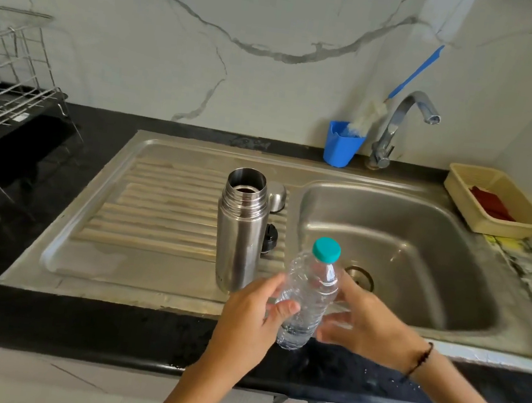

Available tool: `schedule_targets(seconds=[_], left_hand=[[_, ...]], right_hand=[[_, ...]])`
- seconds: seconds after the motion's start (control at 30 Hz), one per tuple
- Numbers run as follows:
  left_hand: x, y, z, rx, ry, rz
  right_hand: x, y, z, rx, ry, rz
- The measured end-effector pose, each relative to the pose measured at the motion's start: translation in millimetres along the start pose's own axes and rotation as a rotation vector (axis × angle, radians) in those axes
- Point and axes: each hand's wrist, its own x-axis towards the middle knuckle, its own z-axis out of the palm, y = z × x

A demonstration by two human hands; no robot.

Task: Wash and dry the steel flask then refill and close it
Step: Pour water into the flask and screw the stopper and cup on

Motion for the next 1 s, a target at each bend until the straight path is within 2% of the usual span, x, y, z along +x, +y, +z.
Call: schedule_targets(seconds=[0.13, 0.27, 0.43, 0.57, 0.67, 0.8, 1.0], left_hand=[[12.8, 17.4, 5.4, 0.039, 0.067, -0.006], [54.4, 45.0, 12.0, 0.061, 0.218, -0.018], [155.0, 77.3, 18.0, 0.133, 0.497, -0.018], [256.9, 78.7, 2.7, 0.093, 0.619, -0.079], [316.7, 66.7, -10.1, 0.075, 0.668, -0.16], [370.3, 44.4, -19.9, -0.126, 0.724, -0.318], [430.0, 25.5, -29.8, -0.136, 0.761, -0.405]], right_hand=[[16.9, 8.4, -1.6, -0.074, 0.114, 0.041], [46.1, 0.5, -51.3, -0.086, 0.148, 0.008], [120.4, -14.5, -131.1, -0.107, 0.219, -0.061], [208.0, -2.5, -171.9, -0.094, 0.276, -0.127], [274.4, 5.8, -185.6, -0.125, 0.309, -0.13], [343.3, 24.5, -187.9, -0.204, 0.295, -0.1], [404.3, 44.9, -188.4, -0.204, 0.287, -0.071]])
